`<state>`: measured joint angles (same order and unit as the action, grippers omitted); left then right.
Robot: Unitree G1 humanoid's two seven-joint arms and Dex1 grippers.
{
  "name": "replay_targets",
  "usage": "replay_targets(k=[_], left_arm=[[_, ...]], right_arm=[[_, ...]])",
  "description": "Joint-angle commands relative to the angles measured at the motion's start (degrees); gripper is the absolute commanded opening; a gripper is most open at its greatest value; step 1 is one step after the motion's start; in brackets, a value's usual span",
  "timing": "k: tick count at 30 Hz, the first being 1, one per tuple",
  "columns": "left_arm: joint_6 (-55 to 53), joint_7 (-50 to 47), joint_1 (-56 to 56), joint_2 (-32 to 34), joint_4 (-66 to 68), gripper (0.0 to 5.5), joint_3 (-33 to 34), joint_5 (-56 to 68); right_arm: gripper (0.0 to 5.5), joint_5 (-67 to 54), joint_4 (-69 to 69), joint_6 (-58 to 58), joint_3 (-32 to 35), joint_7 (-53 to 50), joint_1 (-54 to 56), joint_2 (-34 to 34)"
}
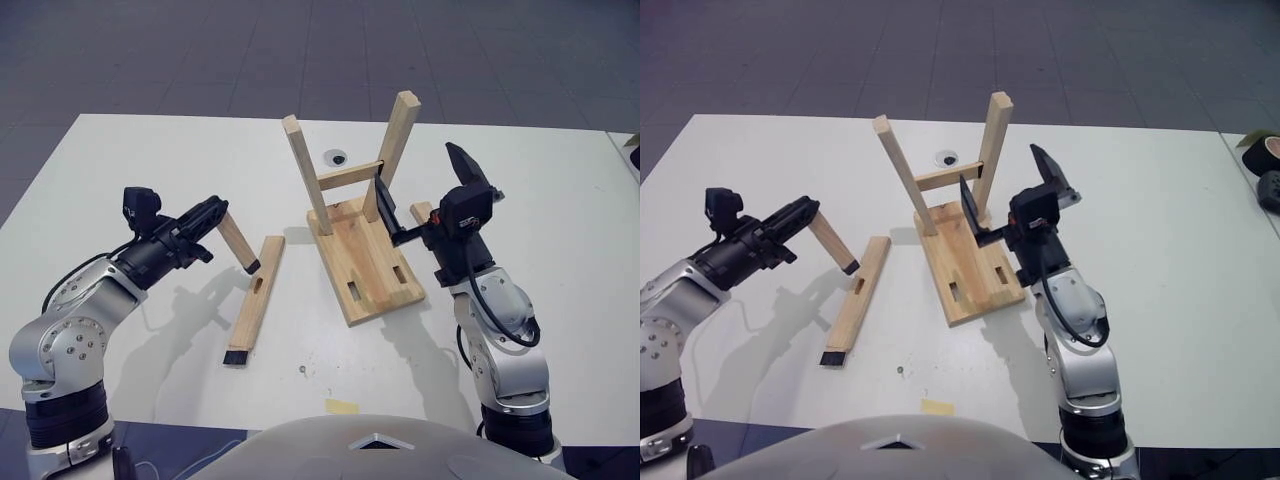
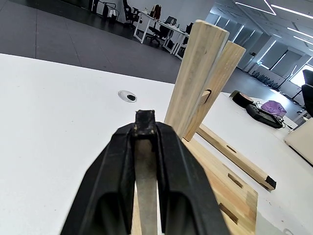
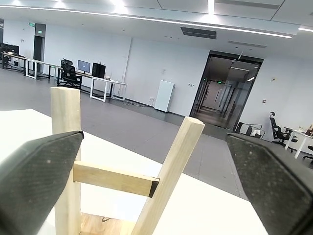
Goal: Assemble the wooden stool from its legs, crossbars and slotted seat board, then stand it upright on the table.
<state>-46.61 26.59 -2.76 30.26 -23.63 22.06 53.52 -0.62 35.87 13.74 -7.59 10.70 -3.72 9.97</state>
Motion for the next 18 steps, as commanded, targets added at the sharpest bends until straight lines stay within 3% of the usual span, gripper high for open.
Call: replay_targets(k=[1,18], left_arm=[[-1.1,-1.5,-3.2,-0.7,-2.6,0.44,-1.9,-0.5],[11.1,-6.9,-3.9,-6.0,3.7,0.44,-8.5,-16.3]], right_arm=[[5.40,0.4,1.3,1.0,0.5,-0.4,-0.9,0.2],[5.40,0.3,1.8,2.1,1.2,0.0,-0.8,0.5]])
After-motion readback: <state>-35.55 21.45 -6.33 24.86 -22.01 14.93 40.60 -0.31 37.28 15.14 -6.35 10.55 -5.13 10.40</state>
